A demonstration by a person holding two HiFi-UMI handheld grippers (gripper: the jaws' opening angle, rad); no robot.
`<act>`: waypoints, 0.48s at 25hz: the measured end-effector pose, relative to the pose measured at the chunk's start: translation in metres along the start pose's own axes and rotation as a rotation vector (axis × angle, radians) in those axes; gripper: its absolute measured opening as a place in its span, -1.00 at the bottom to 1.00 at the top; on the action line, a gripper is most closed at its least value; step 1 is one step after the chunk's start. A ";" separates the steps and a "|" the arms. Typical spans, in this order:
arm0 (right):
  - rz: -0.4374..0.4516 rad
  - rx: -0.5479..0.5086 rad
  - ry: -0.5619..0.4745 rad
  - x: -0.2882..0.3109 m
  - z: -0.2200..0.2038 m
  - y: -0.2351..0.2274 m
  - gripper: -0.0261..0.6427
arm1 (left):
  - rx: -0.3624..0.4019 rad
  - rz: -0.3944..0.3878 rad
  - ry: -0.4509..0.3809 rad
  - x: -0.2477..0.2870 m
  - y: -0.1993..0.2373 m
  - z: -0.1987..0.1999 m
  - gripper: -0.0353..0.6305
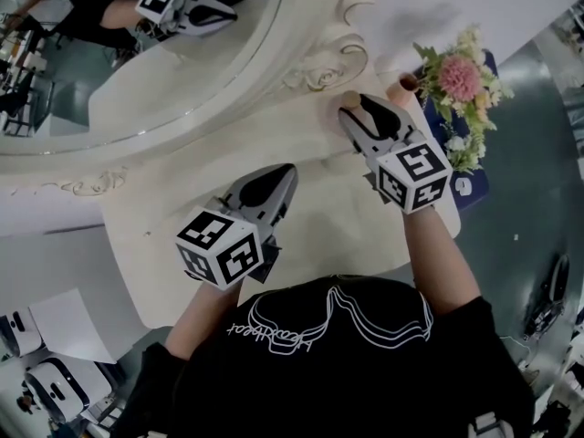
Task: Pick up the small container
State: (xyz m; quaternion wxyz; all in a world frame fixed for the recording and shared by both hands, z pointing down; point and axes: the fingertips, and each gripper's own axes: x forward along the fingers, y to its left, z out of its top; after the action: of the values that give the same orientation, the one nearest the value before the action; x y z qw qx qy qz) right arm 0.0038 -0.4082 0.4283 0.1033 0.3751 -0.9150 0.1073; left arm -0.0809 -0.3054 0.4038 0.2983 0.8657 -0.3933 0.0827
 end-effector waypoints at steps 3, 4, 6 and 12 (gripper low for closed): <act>-0.016 -0.036 0.003 0.002 0.000 0.001 -0.50 | -0.004 0.004 0.004 0.001 0.002 0.000 -0.89; -0.021 -0.045 0.003 0.002 0.000 0.001 -0.51 | -0.005 0.005 0.005 0.002 0.003 0.000 -0.88; -0.027 -0.043 -0.001 0.002 0.000 0.000 -0.51 | -0.006 0.005 0.006 0.002 0.003 -0.001 -0.88; -0.050 -0.084 0.002 0.002 0.002 0.002 -0.54 | -0.005 0.008 0.011 0.003 0.003 -0.002 -0.88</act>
State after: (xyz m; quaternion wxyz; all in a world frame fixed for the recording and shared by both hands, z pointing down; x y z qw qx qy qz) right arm 0.0008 -0.4092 0.4267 0.1226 0.3930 -0.9089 0.0667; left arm -0.0810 -0.3081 0.4081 0.3022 0.8630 -0.3952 0.0879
